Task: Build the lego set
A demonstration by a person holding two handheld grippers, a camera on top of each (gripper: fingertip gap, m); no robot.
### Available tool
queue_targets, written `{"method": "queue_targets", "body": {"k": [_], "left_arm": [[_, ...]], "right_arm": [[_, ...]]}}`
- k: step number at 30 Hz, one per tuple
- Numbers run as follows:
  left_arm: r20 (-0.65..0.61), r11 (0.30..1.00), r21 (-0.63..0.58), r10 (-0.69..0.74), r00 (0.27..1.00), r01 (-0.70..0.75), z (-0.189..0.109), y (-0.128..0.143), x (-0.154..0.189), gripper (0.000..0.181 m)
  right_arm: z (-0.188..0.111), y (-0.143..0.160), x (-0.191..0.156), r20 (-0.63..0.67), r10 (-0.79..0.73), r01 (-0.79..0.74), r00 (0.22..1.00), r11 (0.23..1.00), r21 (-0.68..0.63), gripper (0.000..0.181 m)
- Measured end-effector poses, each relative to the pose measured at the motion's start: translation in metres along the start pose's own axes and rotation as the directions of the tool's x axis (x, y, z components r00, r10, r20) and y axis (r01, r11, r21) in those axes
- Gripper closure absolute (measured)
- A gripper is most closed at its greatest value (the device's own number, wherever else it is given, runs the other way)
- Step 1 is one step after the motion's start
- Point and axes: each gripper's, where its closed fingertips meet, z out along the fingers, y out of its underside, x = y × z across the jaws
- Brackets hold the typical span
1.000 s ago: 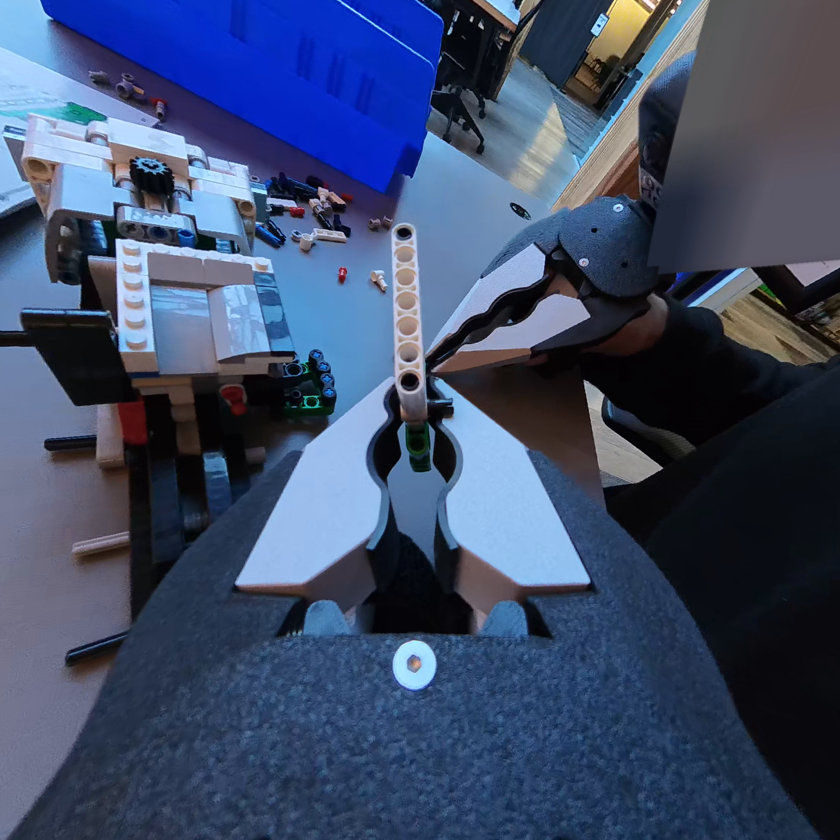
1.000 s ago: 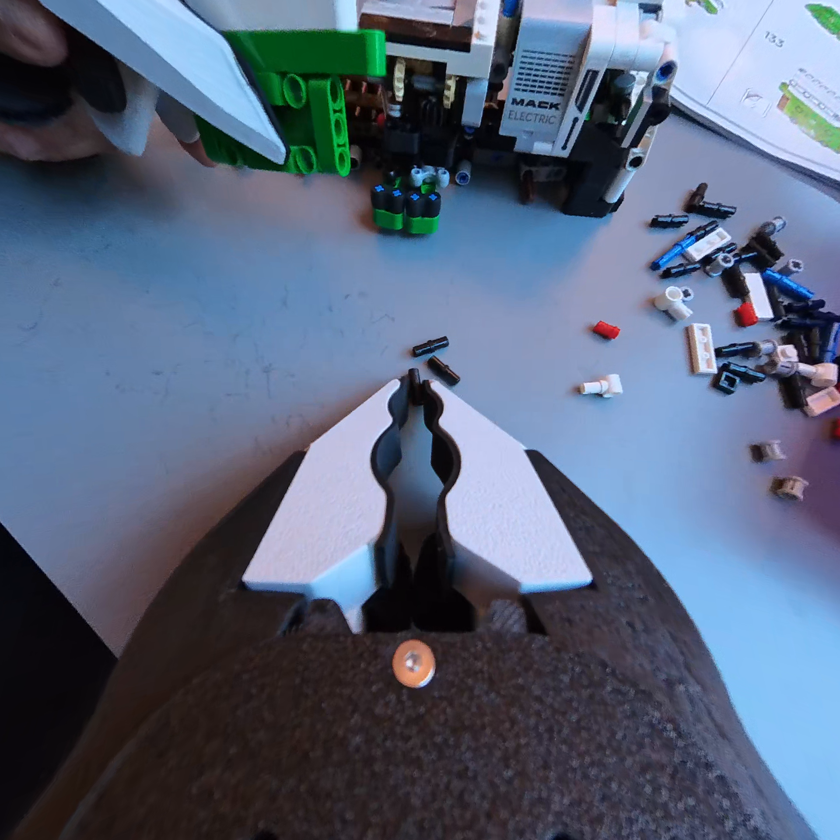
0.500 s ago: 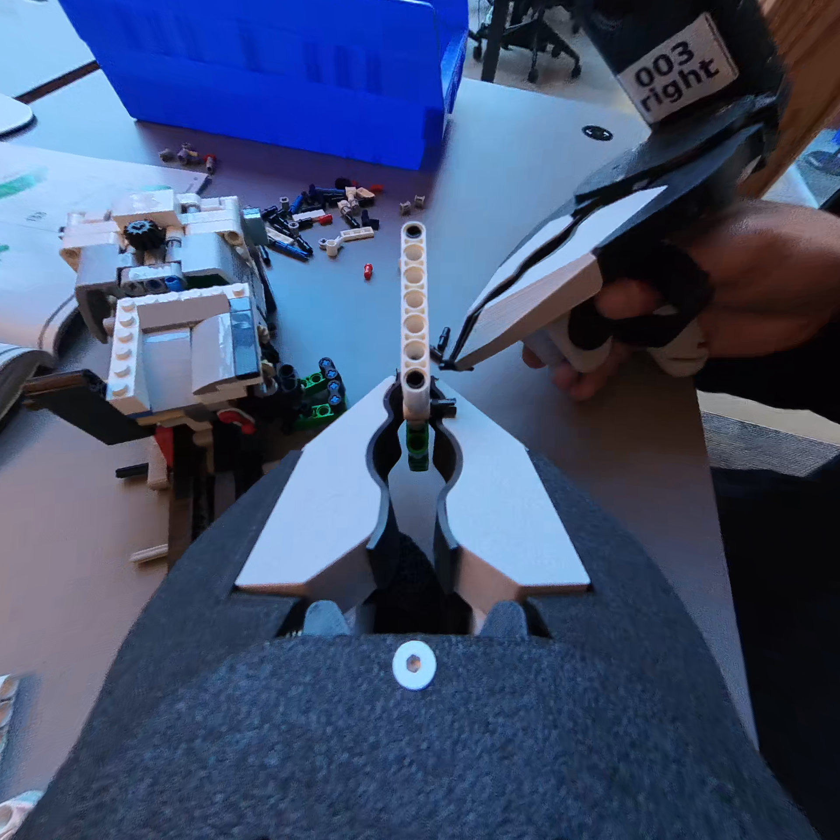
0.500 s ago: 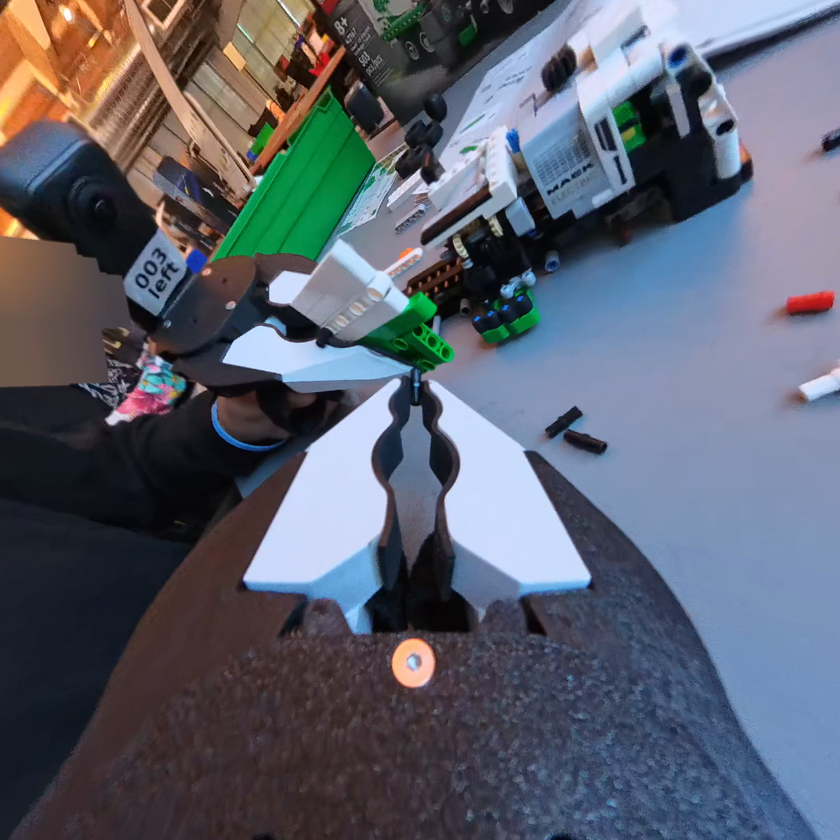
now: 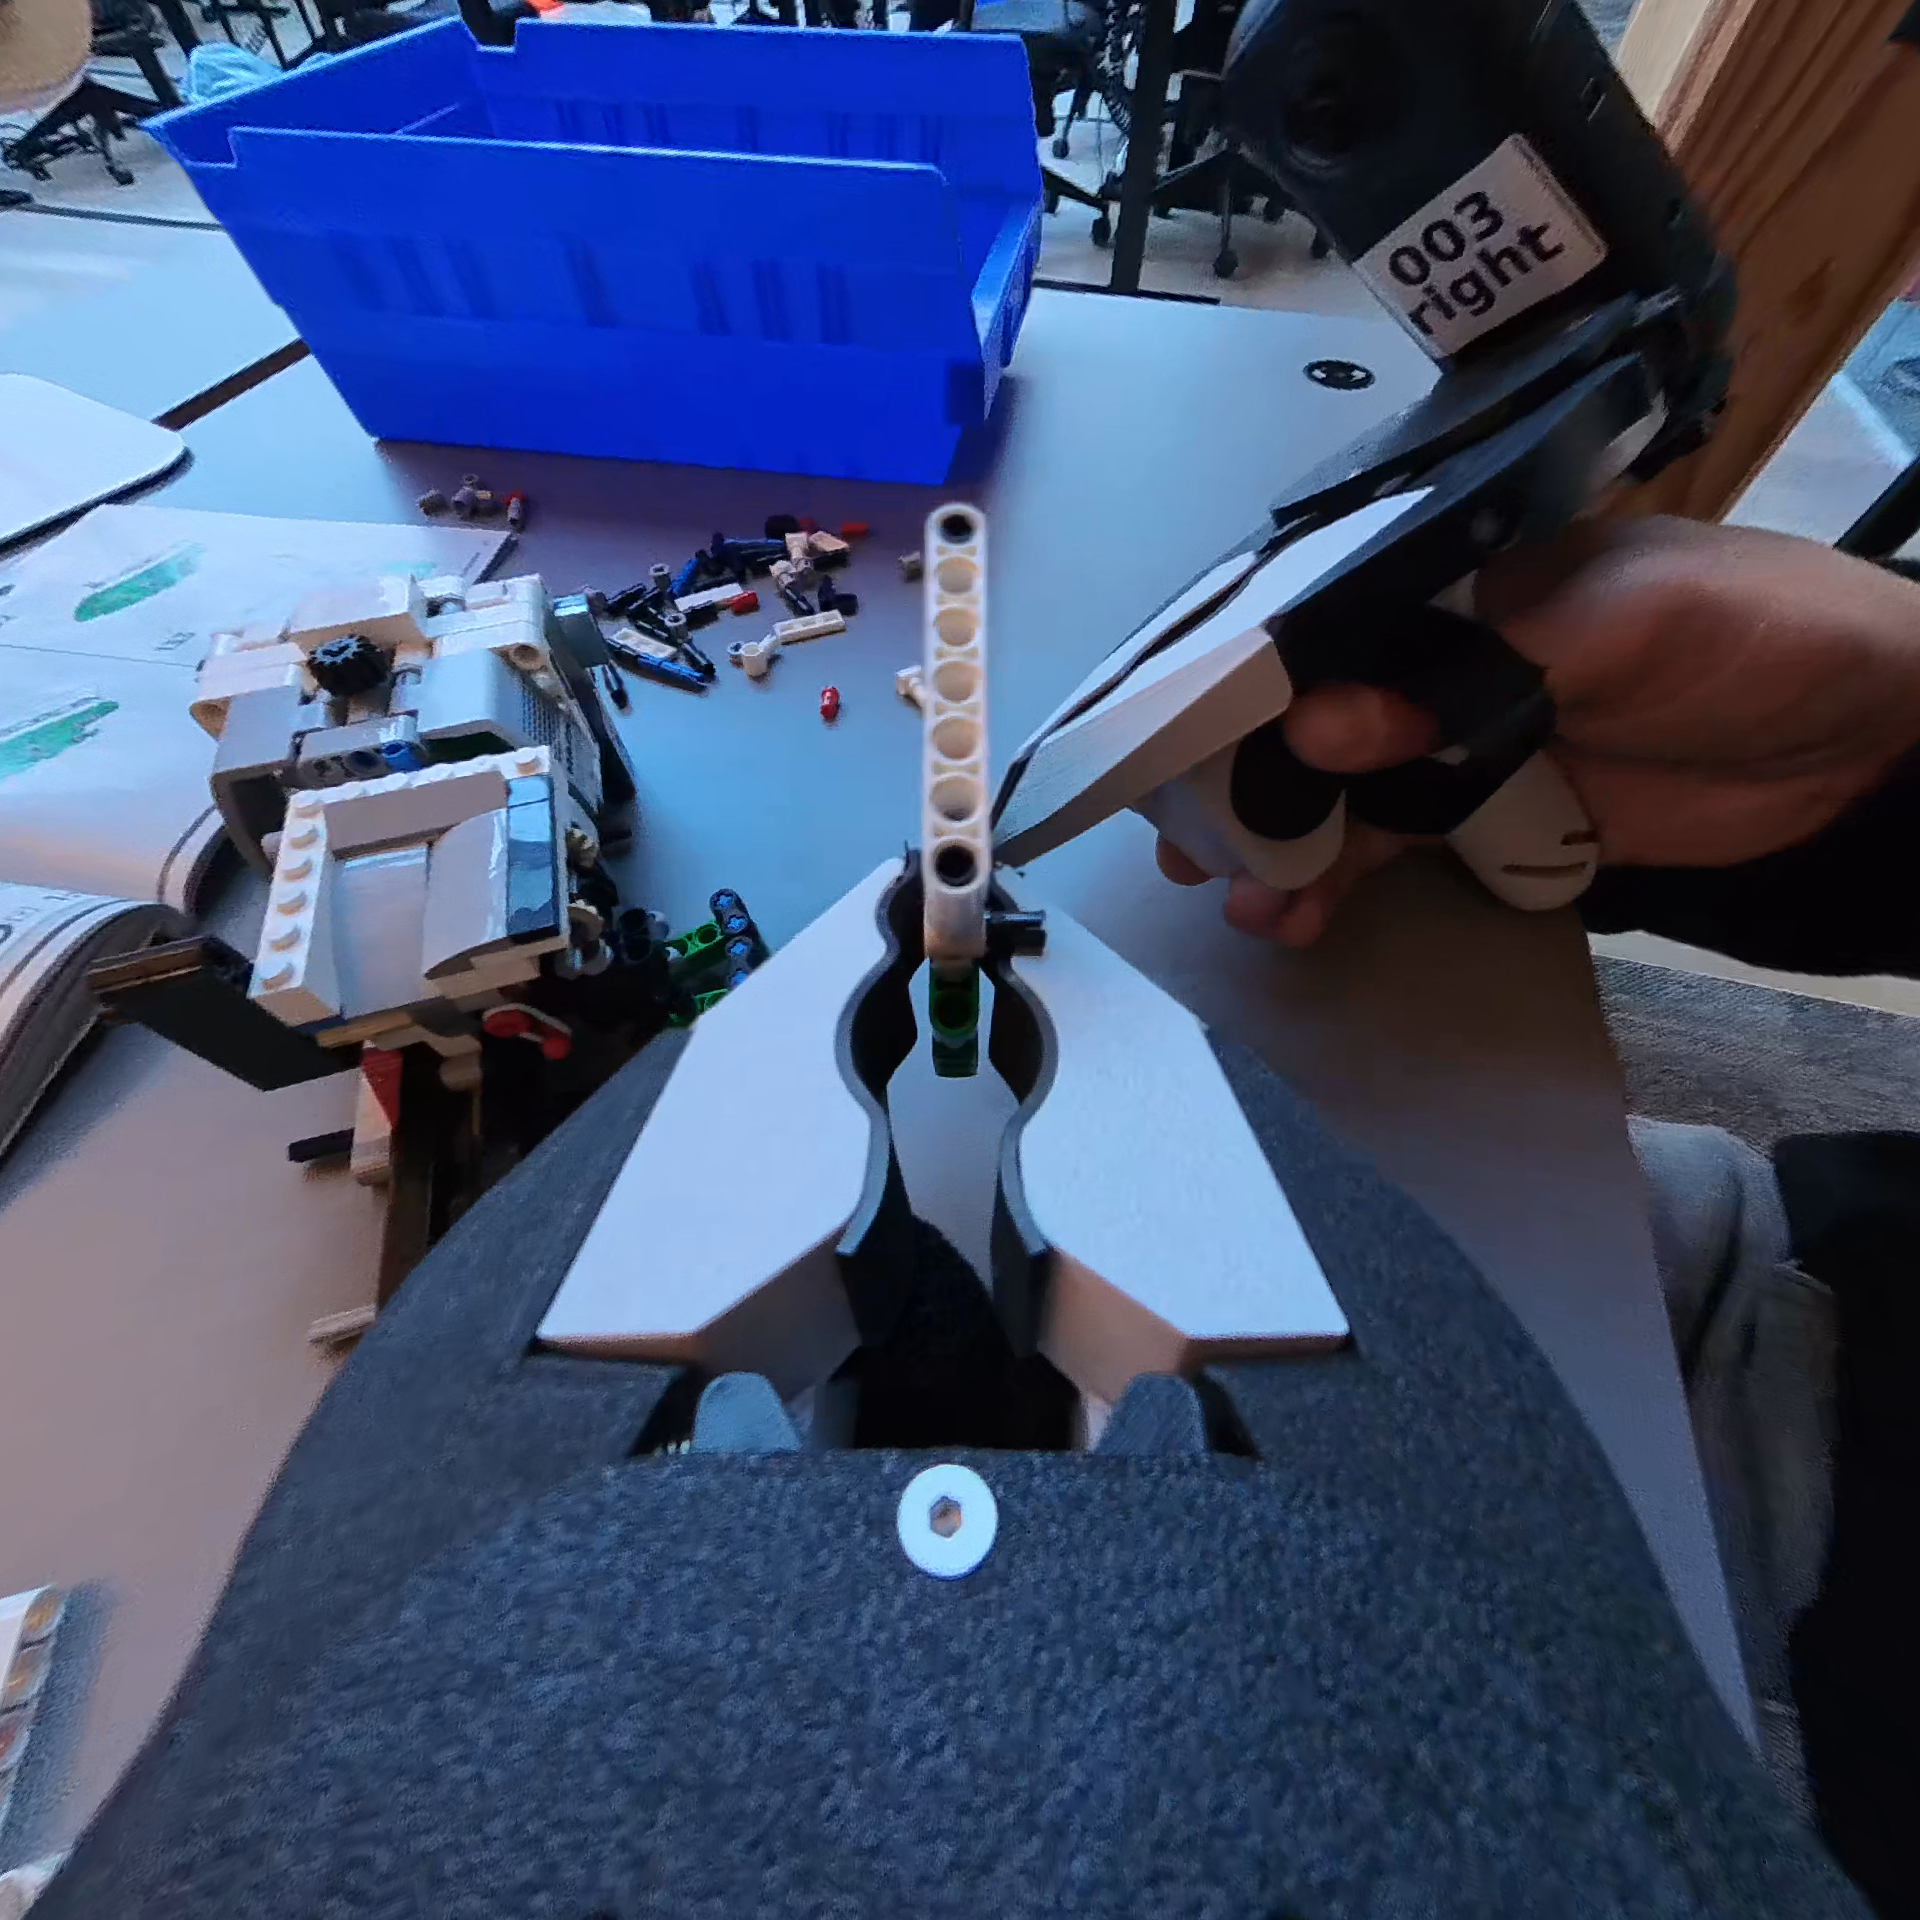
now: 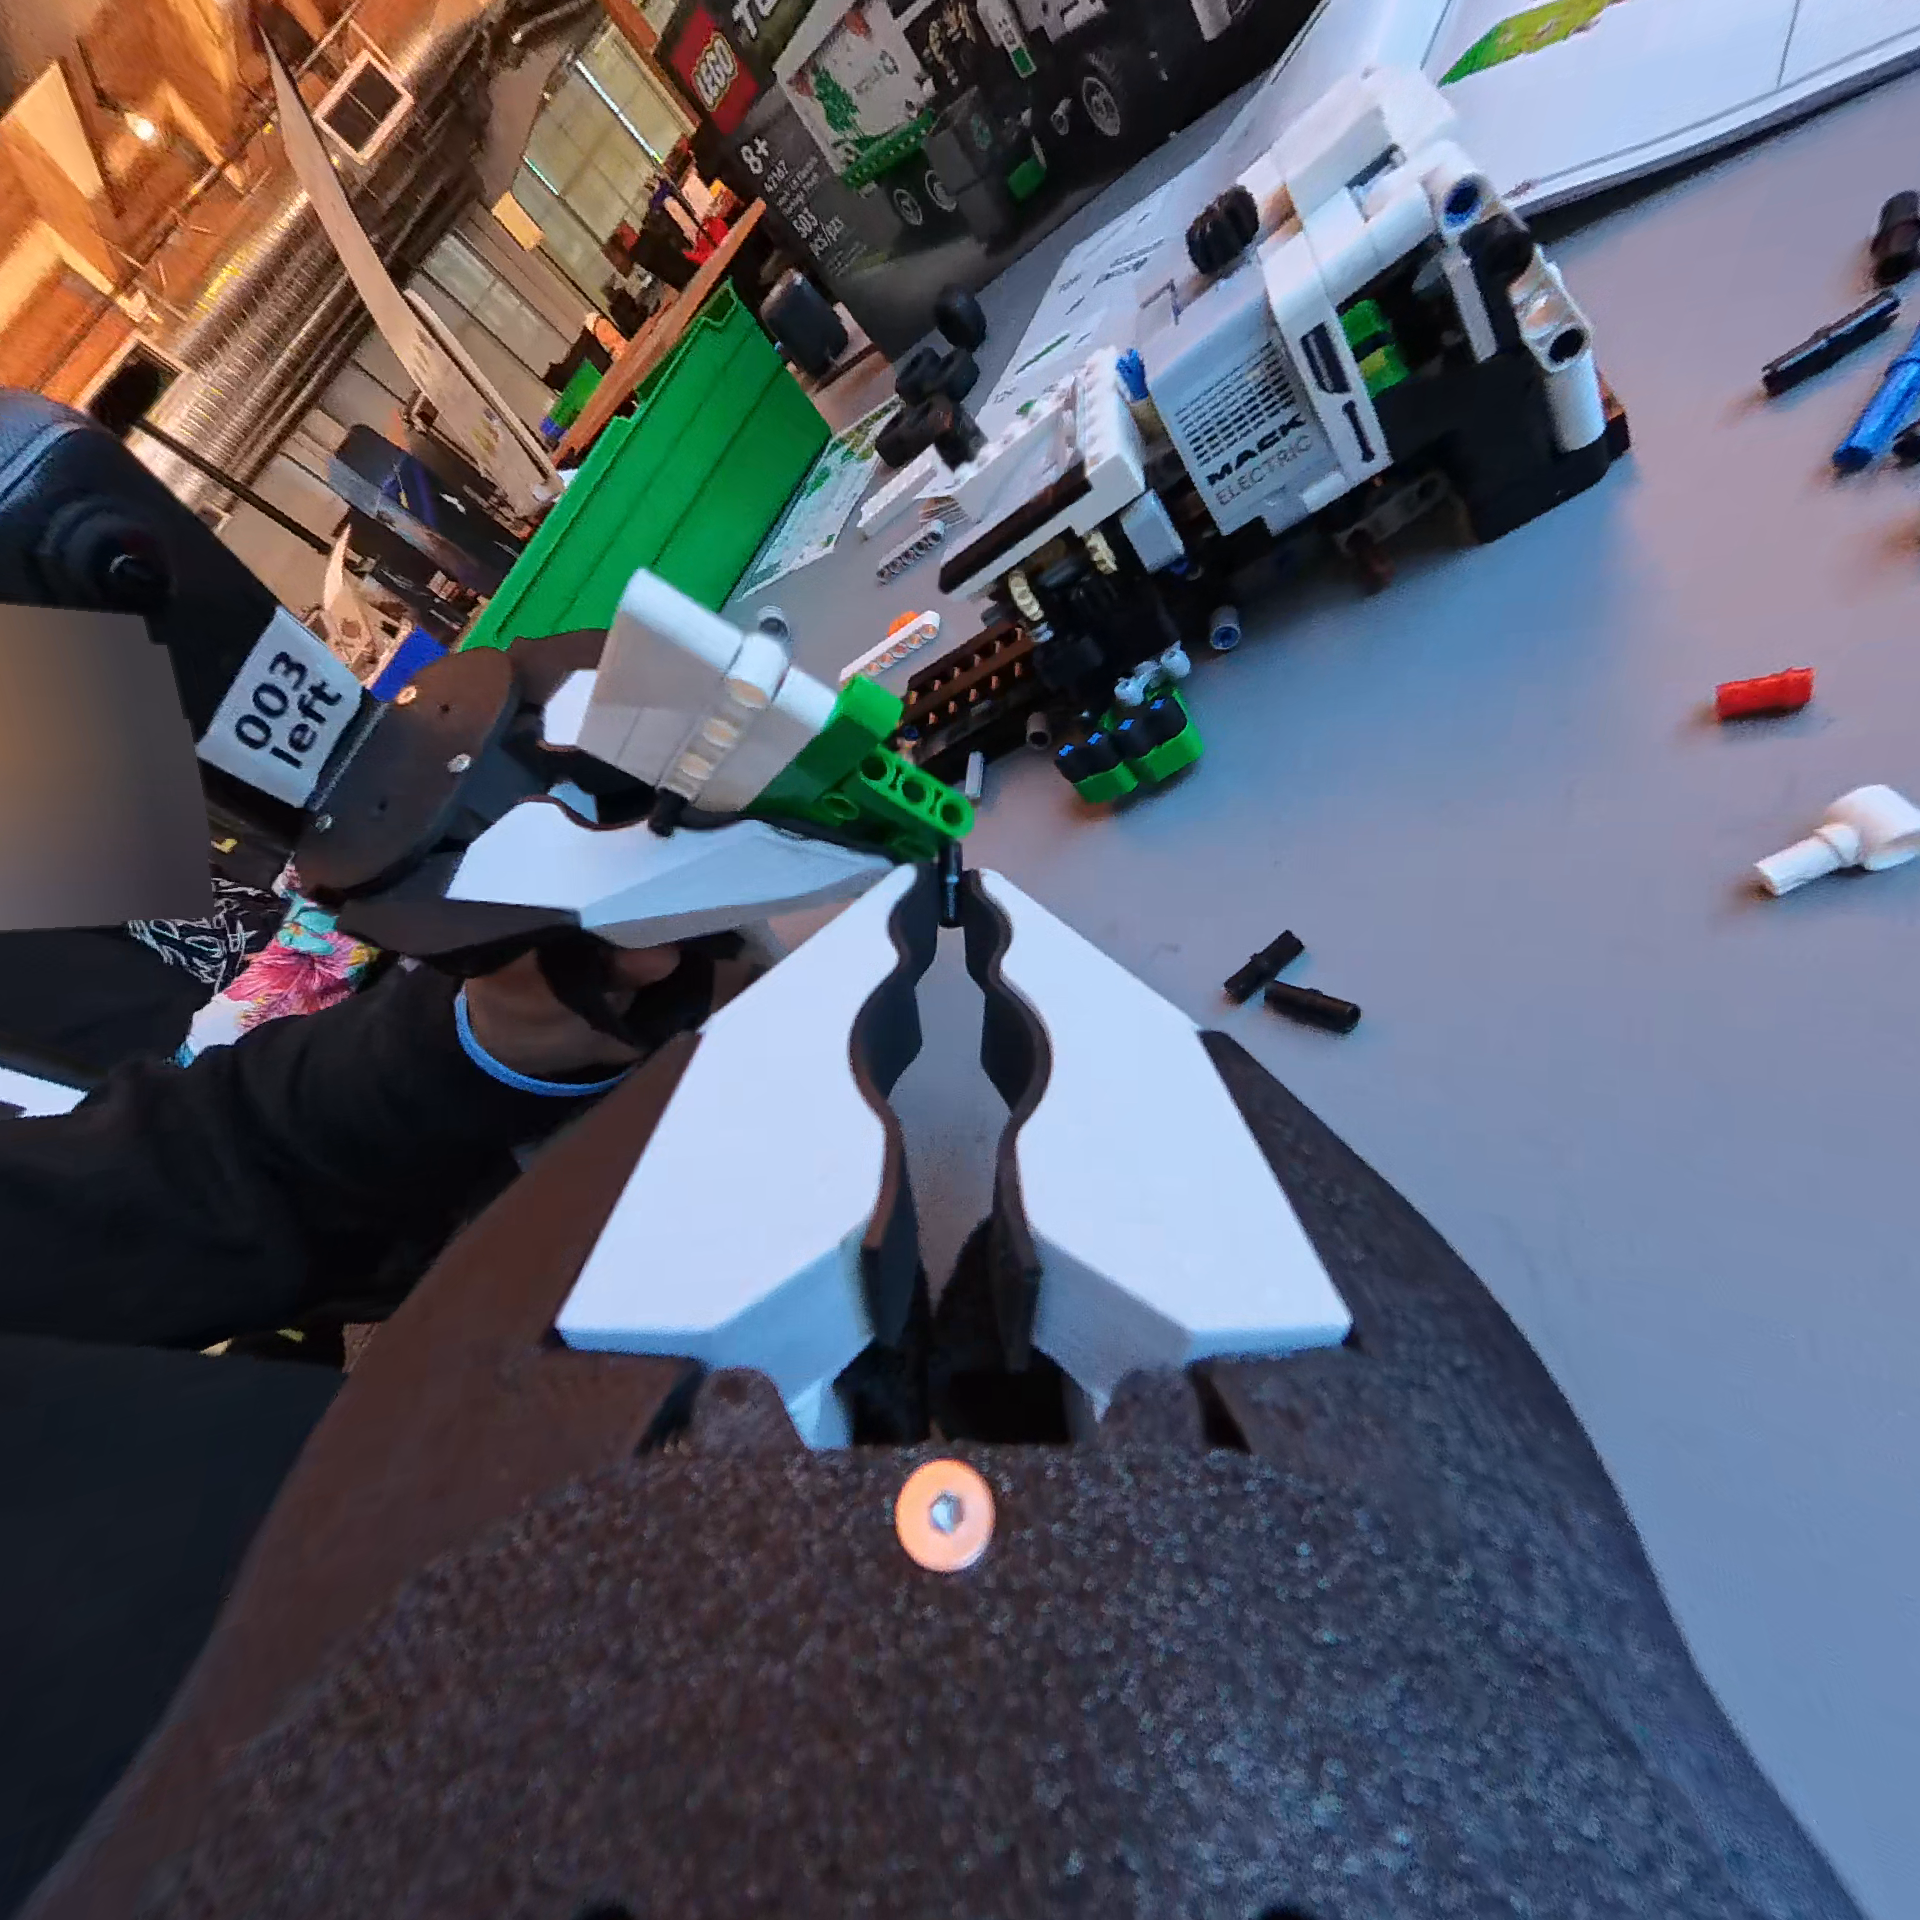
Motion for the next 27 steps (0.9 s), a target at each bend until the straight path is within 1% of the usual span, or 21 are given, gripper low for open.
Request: {"method": "queue_targets", "body": {"k": [3, 7, 12, 16, 18, 19, 20, 21, 23, 24, 27], "left_arm": [[0.042, 0.999, -0.004, 0.044, 0.998, -0.044, 0.001, -0.001, -0.002, 0.174], [0.063, 0.996, -0.030, 0.082, 0.995, -0.080, 0.001, 0.003, -0.005, 0.175], [0.048, 0.998, -0.046, 0.053, 0.997, -0.051, 0.003, 0.006, -0.005, 0.175], [0.055, 0.997, -0.057, 0.047, 0.997, -0.044, 0.004, 0.008, -0.007, 0.175], [0.074, 0.995, -0.075, 0.067, 0.995, -0.061, 0.003, 0.011, -0.011, 0.175], [0.082, 0.994, -0.085, 0.078, 0.994, -0.071, 0.003, 0.012, -0.012, 0.175], [0.084, 0.993, -0.089, 0.084, 0.993, -0.077, 0.002, 0.013, -0.013, 0.175], [0.081, 0.993, -0.093, 0.081, 0.993, -0.074, 0.002, 0.014, -0.013, 0.175], [0.075, 0.993, -0.099, 0.065, 0.995, -0.057, 0.002, 0.015, -0.014, 0.175], [0.071, 0.994, -0.100, 0.056, 0.996, -0.049, 0.002, 0.016, -0.015, 0.175], [0.067, 0.994, -0.099, 0.053, 0.996, -0.047, 0.002, 0.016, -0.015, 0.175]], "right_arm": [[-0.001, -0.001, 0.000, 0.002, 0.006, -0.006, 1.000, 1.000, 0.010, 0.178], [-0.002, -0.002, -0.001, 0.007, -0.009, 0.009, 1.000, 1.000, 0.012, 0.178], [0.000, 0.001, -0.002, -0.018, -0.053, 0.053, 0.998, 0.999, 0.003, 0.178], [-0.001, 0.000, -0.001, -0.025, -0.051, 0.051, 0.998, 0.999, 0.009, 0.178], [-0.002, 0.005, -0.003, -0.039, -0.096, 0.095, 0.995, 0.995, -0.030, 0.178], [-0.002, 0.015, -0.002, -0.058, -0.167, 0.160, 0.984, 0.981, -0.105, 0.178], [-0.003, 0.031, -0.001, -0.061, -0.267, 0.248, 0.962, 0.943, -0.224, 0.178], [-0.005, 0.048, -0.003, -0.028, -0.370, 0.341, 0.929, 0.881, -0.327, 0.178], [-0.011, 0.065, -0.001, -0.001, -0.506, 0.456, 0.862, 0.778, -0.433, 0.177], [-0.014, 0.073, -0.002, 0.033, -0.551, 0.498, 0.834, 0.724, -0.477, 0.177], [-0.019, 0.078, -0.005, 0.088, -0.641, 0.591, 0.762, 0.635, -0.498, 0.177]]}}
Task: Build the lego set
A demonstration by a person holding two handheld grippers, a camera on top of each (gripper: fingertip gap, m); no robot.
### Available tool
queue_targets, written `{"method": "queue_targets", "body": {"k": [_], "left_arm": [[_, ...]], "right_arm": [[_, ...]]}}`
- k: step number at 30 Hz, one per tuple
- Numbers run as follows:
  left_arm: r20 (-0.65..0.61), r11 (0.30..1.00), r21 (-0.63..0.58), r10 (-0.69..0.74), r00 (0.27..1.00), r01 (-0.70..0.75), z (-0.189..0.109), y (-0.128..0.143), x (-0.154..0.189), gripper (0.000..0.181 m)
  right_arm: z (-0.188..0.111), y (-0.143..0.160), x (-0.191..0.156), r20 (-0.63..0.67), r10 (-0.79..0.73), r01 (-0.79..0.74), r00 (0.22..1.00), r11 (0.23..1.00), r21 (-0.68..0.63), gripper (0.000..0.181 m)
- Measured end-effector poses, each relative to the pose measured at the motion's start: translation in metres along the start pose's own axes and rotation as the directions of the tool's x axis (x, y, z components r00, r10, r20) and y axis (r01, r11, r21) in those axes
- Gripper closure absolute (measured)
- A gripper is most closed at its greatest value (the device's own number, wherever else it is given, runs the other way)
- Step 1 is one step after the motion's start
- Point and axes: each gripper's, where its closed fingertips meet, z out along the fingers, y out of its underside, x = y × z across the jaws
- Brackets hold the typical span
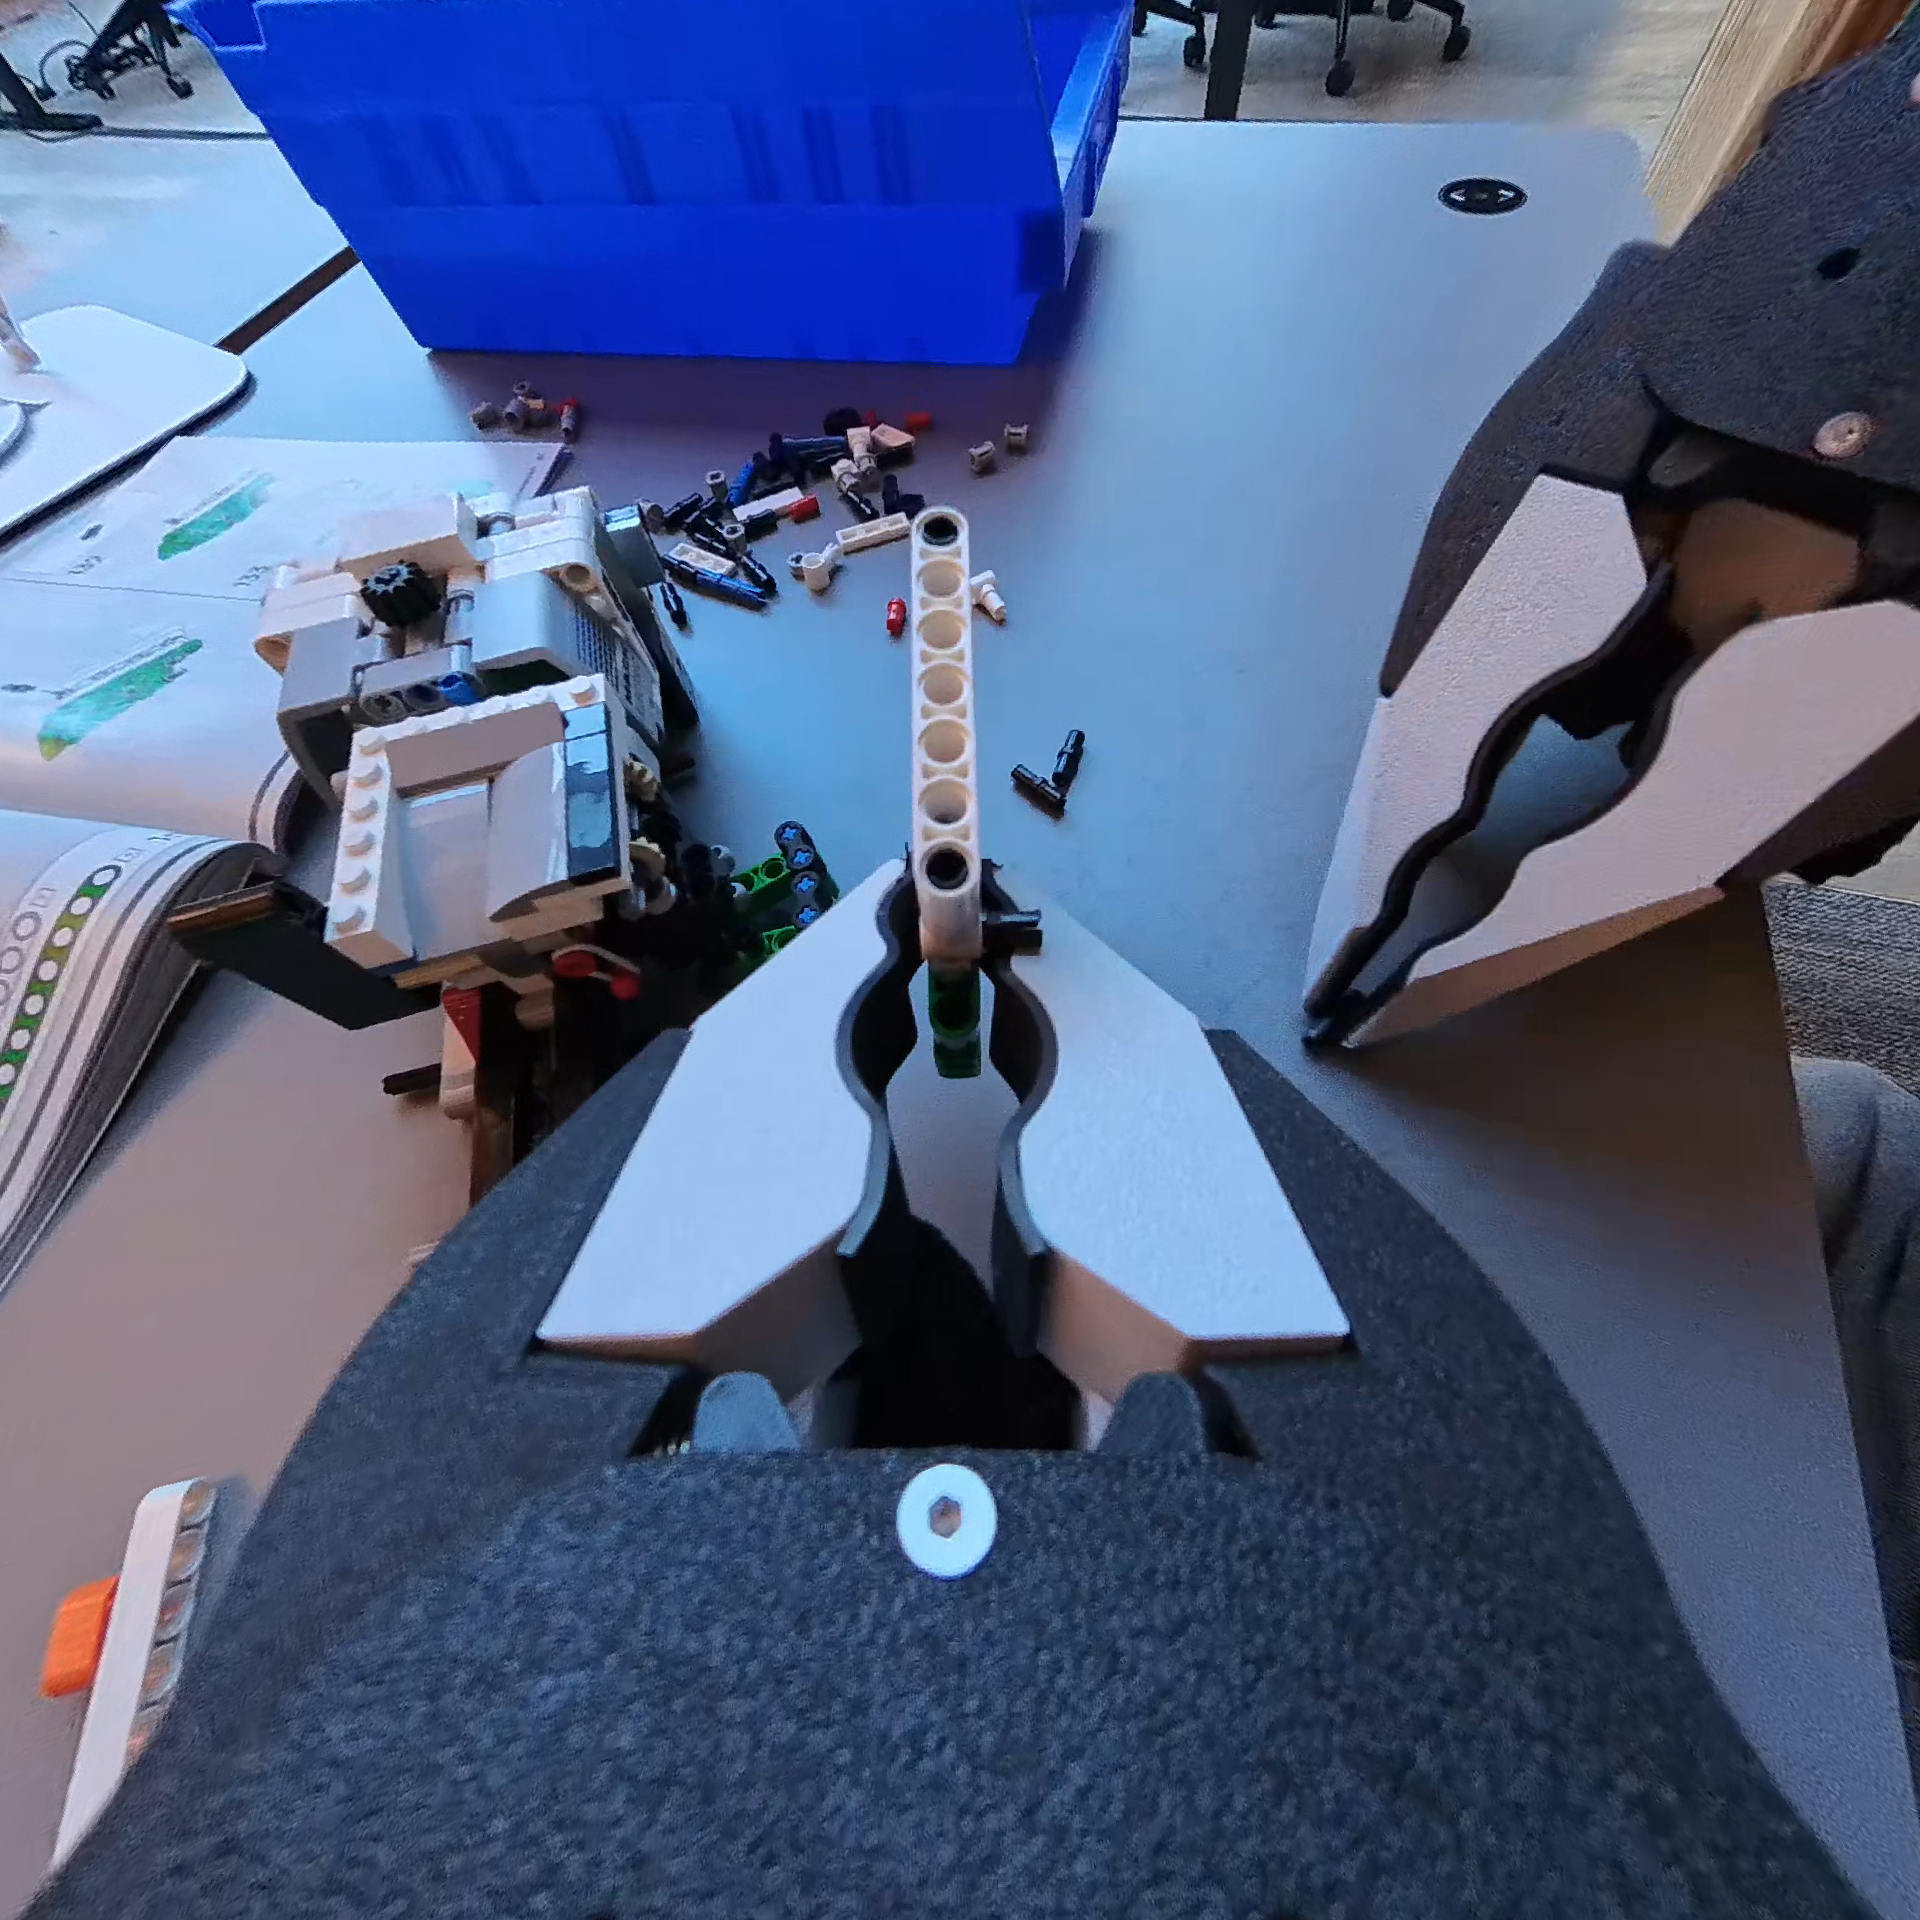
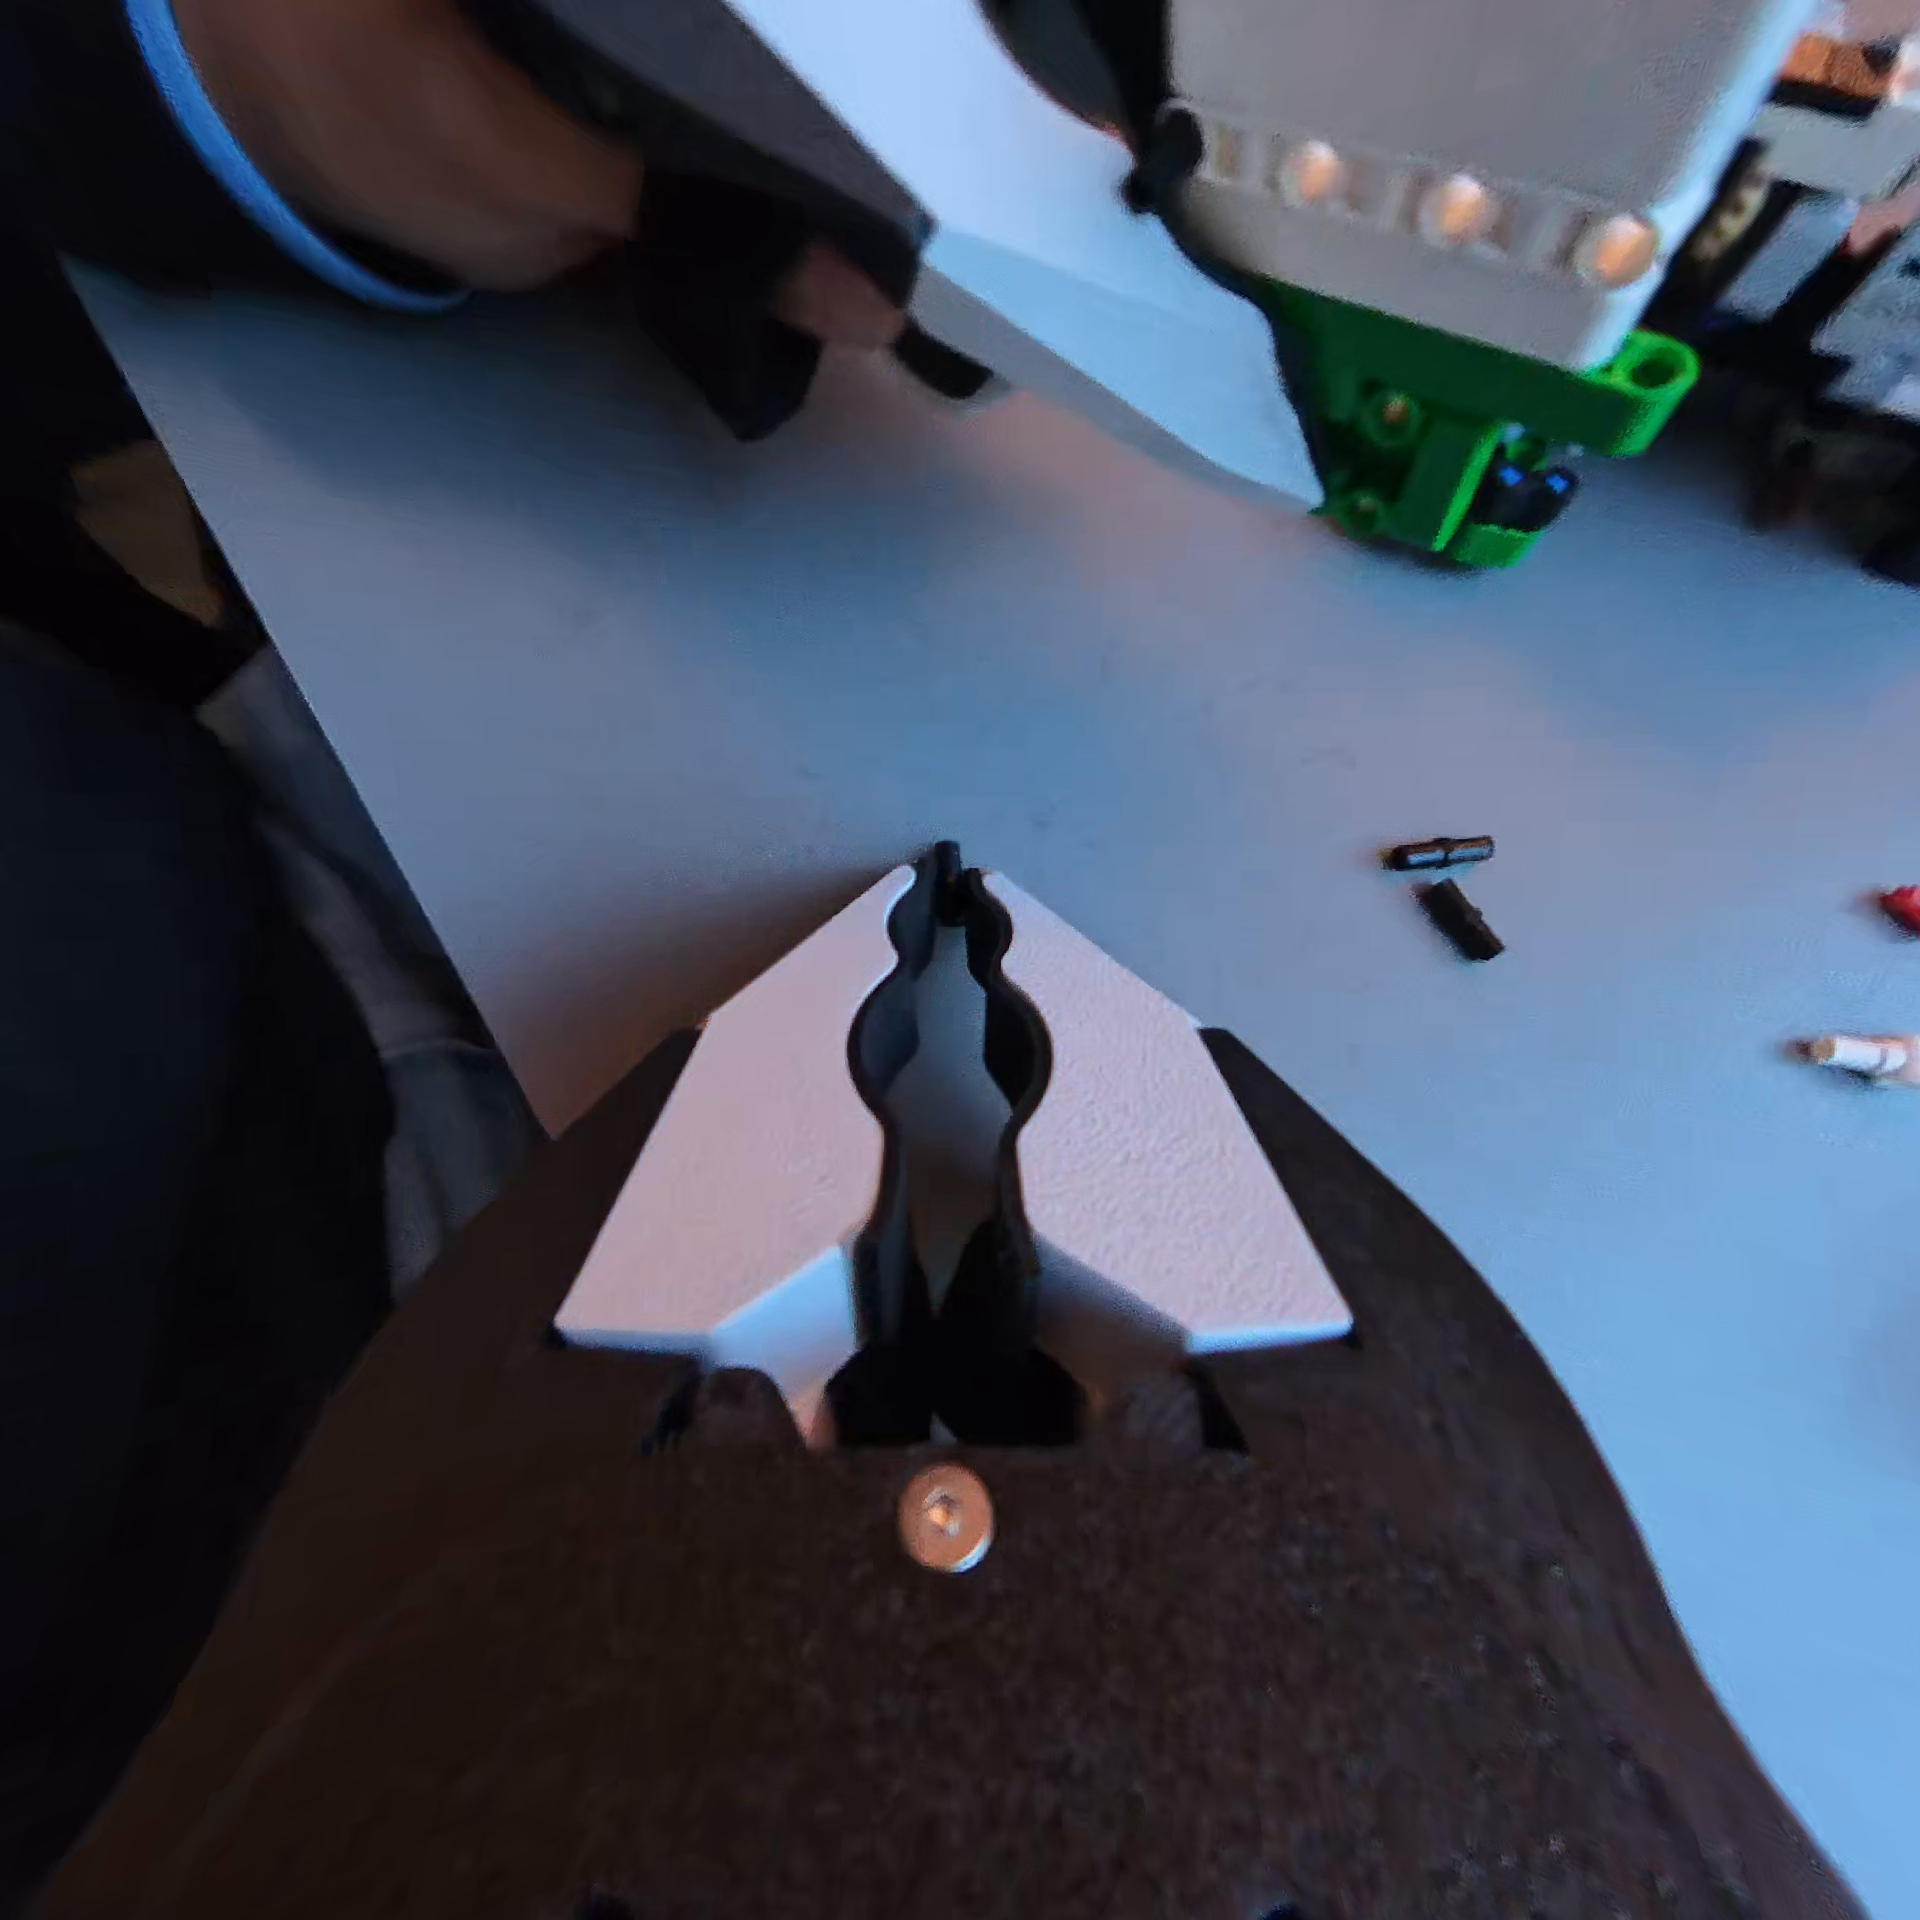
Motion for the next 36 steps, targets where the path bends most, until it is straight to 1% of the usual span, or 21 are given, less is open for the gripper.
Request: {"method": "queue_targets", "body": {"k": [2, 6, 10, 12, 17, 19, 23, 27, 29, 30, 32, 34, 36], "left_arm": [[0.000, 1.000, -0.004, 0.009, 1.000, -0.009, 0.000, 0.001, 0.001, 0.175], [-0.007, 1.000, -0.008, 0.006, 1.000, -0.006, 0.001, 0.001, 0.001, 0.175], [-0.012, 1.000, -0.007, -0.005, 1.000, 0.005, 0.000, 0.001, 0.001, 0.175], [-0.013, 1.000, -0.011, -0.004, 1.000, 0.004, 0.001, 0.002, 0.001, 0.175], [-0.015, 1.000, -0.018, -0.001, 1.000, 0.001, 0.001, 0.003, 0.001, 0.175], [-0.017, 1.000, -0.019, 0.000, 1.000, -0.001, 0.002, 0.003, 0.002, 0.175], [-0.018, 1.000, -0.019, 0.006, 1.000, -0.007, 0.002, 0.003, 0.002, 0.175], [-0.017, 1.000, -0.024, 0.016, 1.000, -0.016, 0.002, 0.004, 0.004, 0.175], [-0.016, 0.999, -0.025, 0.020, 1.000, -0.020, 0.002, 0.004, 0.004, 0.175], [-0.016, 1.000, -0.024, 0.019, 1.000, -0.019, 0.002, 0.004, 0.004, 0.175], [-0.025, 1.000, -0.020, 0.013, 1.000, -0.014, 0.002, 0.003, 0.004, 0.175], [-0.046, 1.000, -0.012, 0.008, 0.999, -0.009, 0.001, 0.002, 0.006, 0.175], [-0.072, 1.000, 0.004, 0.009, 0.997, -0.008, 0.000, 0.000, 0.009, 0.175]], "right_arm": [[0.000, 0.000, -0.001, -0.012, -0.063, 0.063, 0.998, 0.998, 0.006, 0.177], [0.000, 0.000, -0.001, -0.013, -0.103, 0.103, 0.995, 0.994, 0.033, 0.176], [-0.003, -0.005, -0.004, 0.024, -0.086, 0.084, 0.996, 0.994, 0.065, 0.176], [-0.007, -0.005, -0.002, 0.017, -0.096, 0.095, 0.995, 0.993, 0.071, 0.175], [-0.013, 0.004, 0.004, -0.006, -0.110, 0.110, 0.994, 0.993, 0.033, 0.173], [-0.012, 0.002, 0.000, 0.005, -0.103, 0.103, 0.995, 0.994, 0.048, 0.171], [-0.007, 0.004, -0.001, 0.000, -0.145, 0.145, 0.989, 0.988, 0.048, 0.167], [-0.003, 0.002, -0.001, 0.053, -0.176, 0.172, 0.983, 0.982, 0.073, 0.168], [-0.002, 0.002, -0.001, 0.077, -0.201, 0.195, 0.977, 0.978, 0.076, 0.172], [-0.001, 0.001, 0.000, 0.079, -0.203, 0.198, 0.976, 0.977, 0.075, 0.177], [0.000, 0.000, 0.001, 0.087, -0.188, 0.182, 0.978, 0.981, 0.073, 0.177], [0.001, -0.001, 0.001, 0.067, -0.209, 0.204, 0.976, 0.976, 0.073, 0.178], [0.002, -0.002, 0.001, 0.070, -0.161, 0.156, 0.984, 0.985, 0.069, 0.178]]}}
